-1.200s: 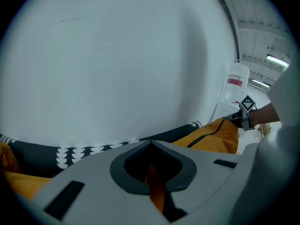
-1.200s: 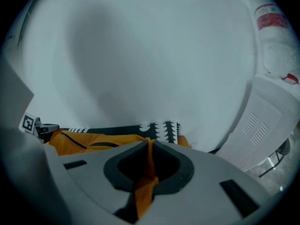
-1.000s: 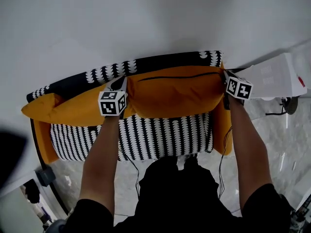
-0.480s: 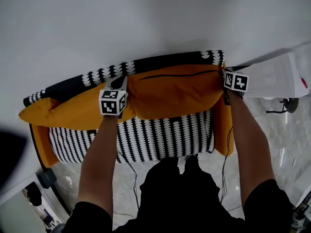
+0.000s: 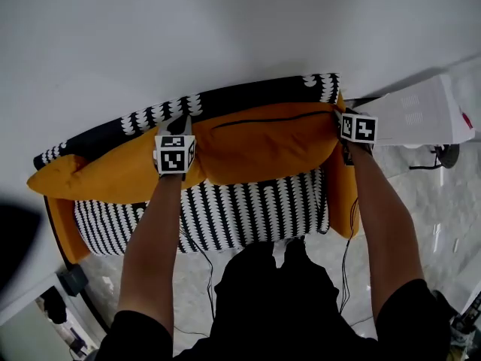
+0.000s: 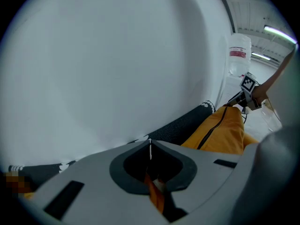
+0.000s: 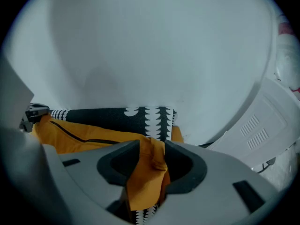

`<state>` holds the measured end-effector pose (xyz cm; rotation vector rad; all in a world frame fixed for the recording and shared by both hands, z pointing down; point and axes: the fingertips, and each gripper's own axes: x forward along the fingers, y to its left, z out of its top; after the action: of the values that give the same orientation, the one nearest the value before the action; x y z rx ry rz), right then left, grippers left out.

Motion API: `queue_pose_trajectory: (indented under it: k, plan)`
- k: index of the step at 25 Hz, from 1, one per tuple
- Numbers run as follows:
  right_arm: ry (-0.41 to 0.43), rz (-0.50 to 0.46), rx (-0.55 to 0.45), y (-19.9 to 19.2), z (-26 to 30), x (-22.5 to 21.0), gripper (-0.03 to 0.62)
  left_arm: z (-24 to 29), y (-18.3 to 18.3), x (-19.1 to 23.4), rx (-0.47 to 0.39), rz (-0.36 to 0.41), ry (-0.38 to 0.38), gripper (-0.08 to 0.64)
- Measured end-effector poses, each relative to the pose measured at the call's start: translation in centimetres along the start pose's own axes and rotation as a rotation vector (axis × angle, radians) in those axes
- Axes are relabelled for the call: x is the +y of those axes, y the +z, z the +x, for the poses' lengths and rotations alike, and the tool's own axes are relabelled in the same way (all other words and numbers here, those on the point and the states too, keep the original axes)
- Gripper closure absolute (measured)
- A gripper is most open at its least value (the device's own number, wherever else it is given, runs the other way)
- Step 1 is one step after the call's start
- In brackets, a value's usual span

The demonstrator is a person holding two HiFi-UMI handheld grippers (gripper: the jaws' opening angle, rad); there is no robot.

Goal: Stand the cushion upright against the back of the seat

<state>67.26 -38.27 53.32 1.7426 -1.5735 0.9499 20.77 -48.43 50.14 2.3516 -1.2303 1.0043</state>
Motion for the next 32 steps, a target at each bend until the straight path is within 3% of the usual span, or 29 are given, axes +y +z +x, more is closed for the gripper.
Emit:
queue_pose_trajectory:
  k: [8,21,32]
  plan:
    - [-0.015,-0.023,-0.074,-0.6,-3.9,-0.2,0.433,-1.5,0.8,-0.5,-0.036,0.0,-0.046,0.54]
    - [0.21,-0.085,-0.179,-1.9,-12.0,8.4,0.433,-5.0,0.4,-1.8,-0.086,-0.014,-0.077,0.54]
    - [0.311,0.004,-0.24,-4.1,-16.9,12.3,0.433,-8.0,0.6,-2.9,-0.155,-0.012,-0.096,0.54]
